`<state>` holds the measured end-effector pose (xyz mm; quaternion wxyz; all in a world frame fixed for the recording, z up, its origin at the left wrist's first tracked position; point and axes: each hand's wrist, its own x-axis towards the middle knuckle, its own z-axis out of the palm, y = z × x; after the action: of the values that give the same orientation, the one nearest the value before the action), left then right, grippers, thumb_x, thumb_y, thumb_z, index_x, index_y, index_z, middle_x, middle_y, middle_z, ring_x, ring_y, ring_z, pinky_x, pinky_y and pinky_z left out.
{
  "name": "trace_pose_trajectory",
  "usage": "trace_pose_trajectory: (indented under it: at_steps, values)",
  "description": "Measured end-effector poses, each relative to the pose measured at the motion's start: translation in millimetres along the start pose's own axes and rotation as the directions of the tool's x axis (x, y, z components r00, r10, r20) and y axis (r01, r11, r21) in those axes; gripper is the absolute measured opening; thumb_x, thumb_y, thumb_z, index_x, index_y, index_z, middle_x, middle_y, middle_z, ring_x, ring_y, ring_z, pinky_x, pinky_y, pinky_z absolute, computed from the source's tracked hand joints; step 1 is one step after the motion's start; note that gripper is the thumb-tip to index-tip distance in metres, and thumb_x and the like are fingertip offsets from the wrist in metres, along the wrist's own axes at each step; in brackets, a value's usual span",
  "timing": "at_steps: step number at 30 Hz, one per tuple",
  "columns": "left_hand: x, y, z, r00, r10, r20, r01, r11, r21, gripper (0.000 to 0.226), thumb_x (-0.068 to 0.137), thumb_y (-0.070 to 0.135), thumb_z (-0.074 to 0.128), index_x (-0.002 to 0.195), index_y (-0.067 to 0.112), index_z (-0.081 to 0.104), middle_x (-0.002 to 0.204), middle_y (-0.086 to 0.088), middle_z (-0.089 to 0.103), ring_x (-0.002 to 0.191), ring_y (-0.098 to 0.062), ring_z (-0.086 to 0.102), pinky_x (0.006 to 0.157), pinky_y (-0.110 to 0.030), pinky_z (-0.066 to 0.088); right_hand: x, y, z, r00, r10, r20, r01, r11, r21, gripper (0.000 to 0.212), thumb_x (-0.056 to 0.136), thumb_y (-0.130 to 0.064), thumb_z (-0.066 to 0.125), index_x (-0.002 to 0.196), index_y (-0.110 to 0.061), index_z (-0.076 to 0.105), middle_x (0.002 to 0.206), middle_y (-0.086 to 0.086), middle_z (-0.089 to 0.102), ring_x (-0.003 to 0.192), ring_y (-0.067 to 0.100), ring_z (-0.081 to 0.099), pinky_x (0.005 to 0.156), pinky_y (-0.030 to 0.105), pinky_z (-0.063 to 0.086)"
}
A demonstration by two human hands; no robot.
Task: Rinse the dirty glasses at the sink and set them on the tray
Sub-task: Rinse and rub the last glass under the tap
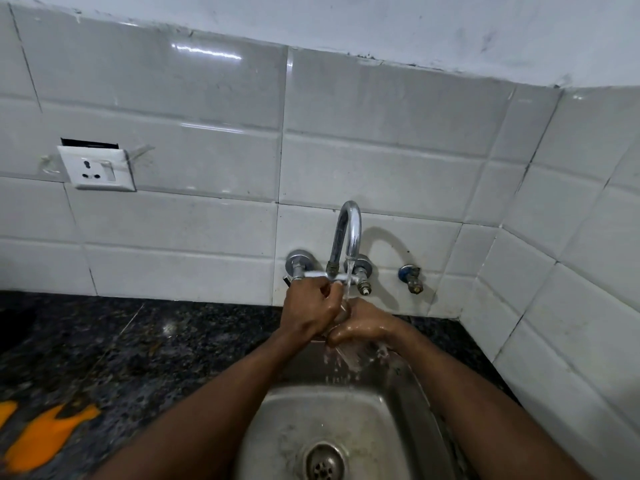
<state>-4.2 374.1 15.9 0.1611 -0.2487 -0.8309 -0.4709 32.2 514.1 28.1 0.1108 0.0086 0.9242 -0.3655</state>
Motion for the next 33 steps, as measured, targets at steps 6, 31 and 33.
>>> trace_pose_trajectory:
  at_steps: [6, 31, 33]
  values:
    - [-3, -4, 5, 0.999, -0.034, 0.039, 0.033, 0.999, 0.043, 0.025, 0.093, 0.030, 0.049, 0.077, 0.019, 0.064, 0.070, -0.002, 0.064, 0.059, -0.013, 0.054, 0.056, -0.024, 0.035, -4, -9, 14, 0.993, 0.030, -0.112, -0.051, 0.979, -0.196, 0.048, 0.053, -0.042, 0.081, 0.096, -0.028, 0.066, 0.088, -0.008, 0.069, 0.081, 0.011, 0.067, 0.081, 0.037, 0.058]
    - [12, -16, 9, 0.993, -0.101, 0.068, 0.081, 0.965, 0.248, 0.043, 0.094, 0.046, 0.039, 0.060, 0.023, 0.055, 0.075, -0.008, 0.065, 0.059, -0.017, 0.057, 0.053, -0.025, 0.038, -10, -13, 27, 0.953, -0.095, -0.288, 0.017, 0.965, -0.262, 0.082, 0.058, -0.030, 0.086, 0.129, -0.024, 0.045, 0.103, -0.002, 0.068, 0.088, 0.016, 0.066, 0.074, 0.031, 0.057]
    - [14, -20, 15, 0.992, -0.096, 0.077, 0.079, 0.978, 0.195, 0.056, 0.096, 0.053, 0.029, 0.074, 0.020, 0.068, 0.076, -0.006, 0.068, 0.065, -0.017, 0.062, 0.062, -0.031, 0.052, -9, -7, 35, 0.914, -0.173, -0.367, 0.061, 0.953, -0.296, 0.091, 0.062, -0.036, 0.085, 0.138, -0.024, 0.037, 0.109, 0.000, 0.069, 0.090, 0.017, 0.066, 0.074, 0.027, 0.053]
